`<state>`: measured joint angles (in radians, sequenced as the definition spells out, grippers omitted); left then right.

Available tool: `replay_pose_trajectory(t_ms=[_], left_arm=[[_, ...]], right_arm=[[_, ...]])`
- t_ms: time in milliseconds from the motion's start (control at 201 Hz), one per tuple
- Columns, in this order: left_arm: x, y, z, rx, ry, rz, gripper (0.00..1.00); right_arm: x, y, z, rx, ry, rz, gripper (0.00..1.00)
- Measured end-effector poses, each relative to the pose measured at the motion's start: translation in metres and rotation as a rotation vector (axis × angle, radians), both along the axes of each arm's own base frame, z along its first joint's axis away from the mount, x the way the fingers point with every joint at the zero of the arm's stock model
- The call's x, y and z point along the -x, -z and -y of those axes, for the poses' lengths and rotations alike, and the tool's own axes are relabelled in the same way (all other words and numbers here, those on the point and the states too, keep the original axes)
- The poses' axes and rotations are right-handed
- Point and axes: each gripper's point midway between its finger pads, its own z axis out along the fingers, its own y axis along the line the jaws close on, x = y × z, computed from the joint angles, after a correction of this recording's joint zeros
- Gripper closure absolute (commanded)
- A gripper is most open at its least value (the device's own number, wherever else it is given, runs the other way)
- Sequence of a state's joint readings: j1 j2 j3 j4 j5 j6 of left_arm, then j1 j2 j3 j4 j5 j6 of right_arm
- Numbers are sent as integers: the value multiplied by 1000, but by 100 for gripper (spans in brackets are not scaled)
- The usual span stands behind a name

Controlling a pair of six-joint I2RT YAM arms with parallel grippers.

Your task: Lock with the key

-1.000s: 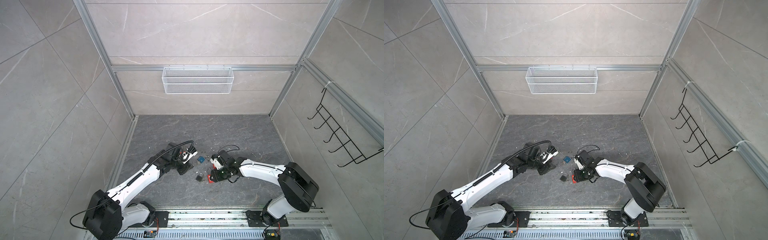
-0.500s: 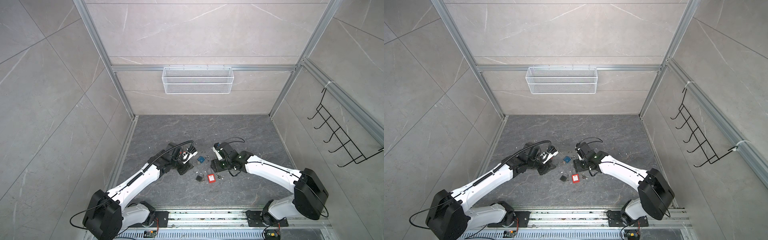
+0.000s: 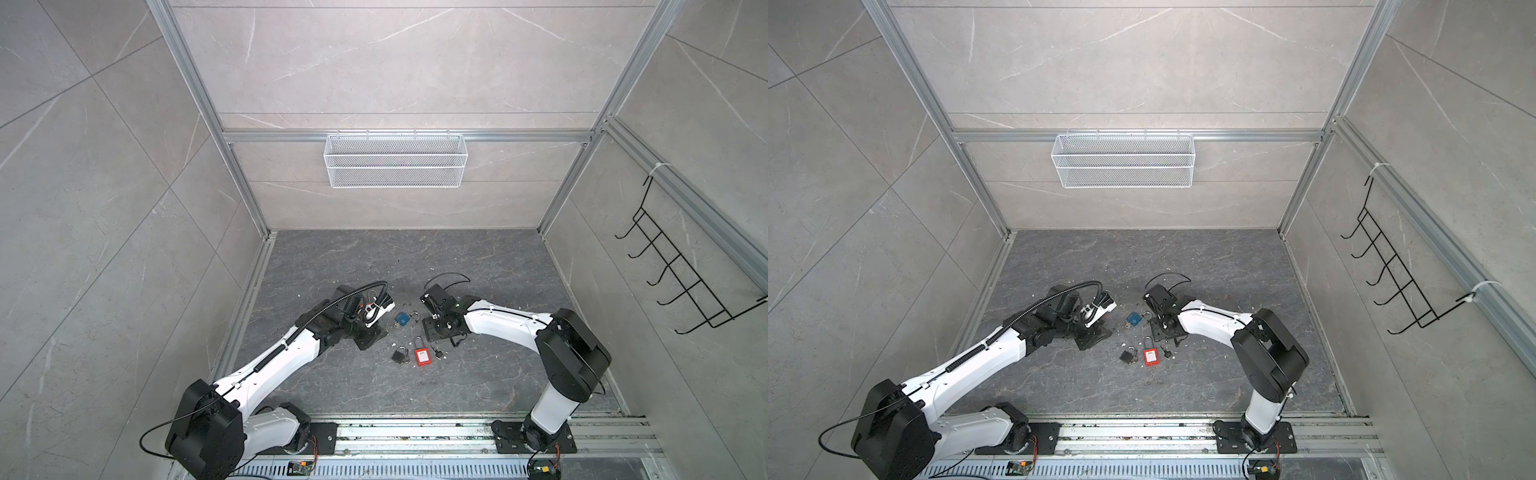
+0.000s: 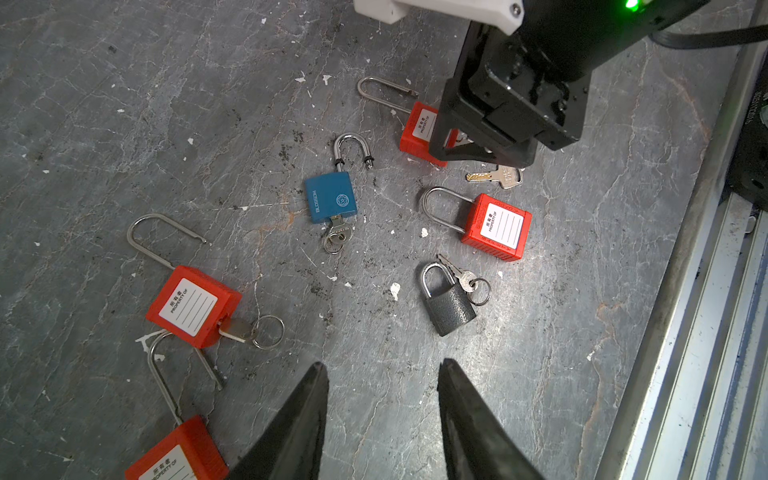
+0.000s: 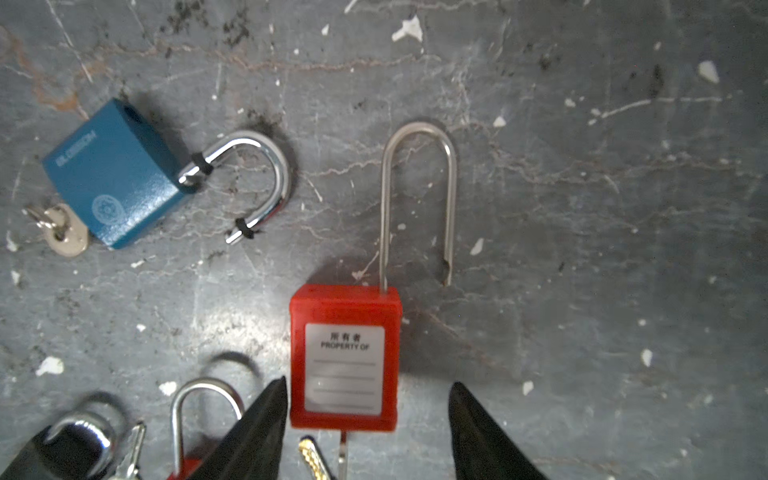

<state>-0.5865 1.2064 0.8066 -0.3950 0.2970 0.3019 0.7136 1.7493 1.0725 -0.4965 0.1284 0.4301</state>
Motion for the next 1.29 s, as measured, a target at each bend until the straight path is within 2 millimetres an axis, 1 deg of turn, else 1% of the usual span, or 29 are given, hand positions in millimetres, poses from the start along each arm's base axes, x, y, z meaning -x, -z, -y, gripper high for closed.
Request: replay_pose_trajectory(t_ms=[184,378,473,637,747,811,856,951,996,1040,1070,1125,1145,1155,1165,1190,1195,1210,1230,1294], left_arm=[[0,0,0,1,-2,-2,54],[0,0,0,2,-5,-4,54],[0,0,0,2,-5,-4,54],[0,0,0,3,-5,-3,54],[-1,1,0,-1,-5,-4,54],[-2,1,0,-4,-3,-1,54],[-4,-2,2,-5,0,8,54],[-12,-16,6,6,15,51,54],[-16,-26,9,14,32,83,53],[-18,-34,13,25,56,116,53],[-18,-40,16,37,82,140,53],[-16,-48,20,57,128,181,52],[-15,-51,21,64,143,195,46],[-14,-53,22,68,153,203,40],[-13,-55,23,73,166,214,32],[-12,-60,24,84,186,236,5],[-12,-61,24,85,189,241,3],[-11,-64,25,91,201,258,1],[-10,-68,26,101,217,276,0],[-5,-78,30,123,264,317,2]], right_arm=[[-5,3,-9,-17,-17,-6,41],[-8,11,-12,-3,-27,-20,50],[-8,12,-12,3,-37,-21,57],[-8,10,-11,21,-62,-22,72],[-9,6,-9,42,-101,-6,76],[-9,-6,-9,44,-148,19,79],[-9,-21,-11,28,-187,48,81],[-5,-66,-18,-41,-304,143,82],[2,-91,-24,-88,-382,186,82],[11,-111,-29,-133,-462,217,82],[18,-122,-31,-159,-514,233,82],[32,-137,-34,-198,-602,248,82],[36,-140,-35,-208,-630,251,82],[39,-142,-35,-214,-645,252,83],[42,-144,-35,-219,-662,254,83],[47,-147,-35,-229,-693,257,84],[48,-147,-35,-230,-697,258,84],[51,-148,-35,-234,-713,258,84],[55,-149,-35,-240,-735,259,84],[68,-151,-33,-255,-796,258,86]])
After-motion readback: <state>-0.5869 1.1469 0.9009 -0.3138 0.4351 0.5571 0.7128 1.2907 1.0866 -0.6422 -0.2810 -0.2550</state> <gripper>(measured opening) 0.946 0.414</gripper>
